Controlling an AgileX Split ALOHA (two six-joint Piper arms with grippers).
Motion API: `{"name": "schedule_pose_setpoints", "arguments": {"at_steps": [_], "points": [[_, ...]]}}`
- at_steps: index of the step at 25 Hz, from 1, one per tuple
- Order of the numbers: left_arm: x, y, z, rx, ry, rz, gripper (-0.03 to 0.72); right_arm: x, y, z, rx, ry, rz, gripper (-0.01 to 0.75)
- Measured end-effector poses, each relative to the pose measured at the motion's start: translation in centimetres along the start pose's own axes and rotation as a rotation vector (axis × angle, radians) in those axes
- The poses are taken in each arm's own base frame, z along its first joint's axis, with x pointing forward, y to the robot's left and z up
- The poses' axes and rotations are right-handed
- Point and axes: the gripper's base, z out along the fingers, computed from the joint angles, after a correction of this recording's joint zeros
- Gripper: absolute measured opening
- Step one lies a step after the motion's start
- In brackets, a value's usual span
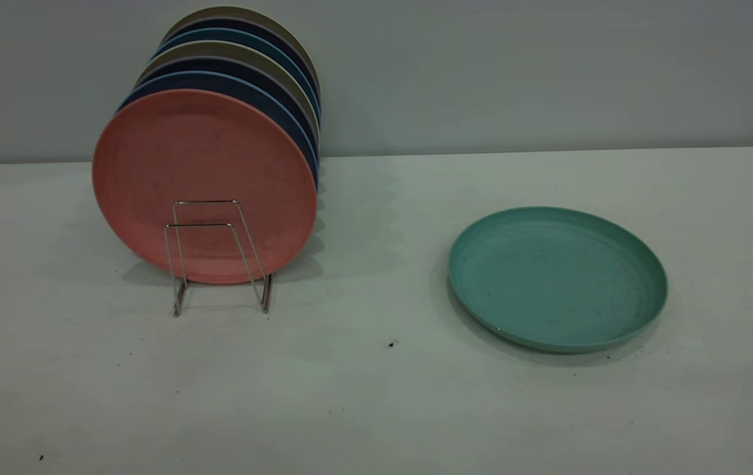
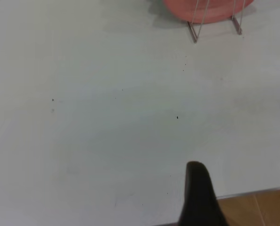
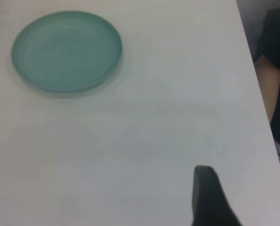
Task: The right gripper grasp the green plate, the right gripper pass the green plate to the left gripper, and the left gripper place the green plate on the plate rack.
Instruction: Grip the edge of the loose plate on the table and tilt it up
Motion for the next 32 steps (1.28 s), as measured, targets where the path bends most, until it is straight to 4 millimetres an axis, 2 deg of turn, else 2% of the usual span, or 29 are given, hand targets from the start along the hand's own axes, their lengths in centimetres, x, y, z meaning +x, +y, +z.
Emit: {"name": "schedule_pose_setpoints", "arguments": {"at_steps": [28, 32], "points": [[-0.1, 0.0, 0.0, -0.001, -0.006, -0.007, 0.514, 0.0, 0.0, 0.0, 0.000, 0.000, 0.000, 0.405], [-1.3, 0.1, -0.3, -0.001, -0.001, -0.059, 0.536, -0.9, 0.1, 0.1, -0.008, 0.024, 0.001, 0.418]]}}
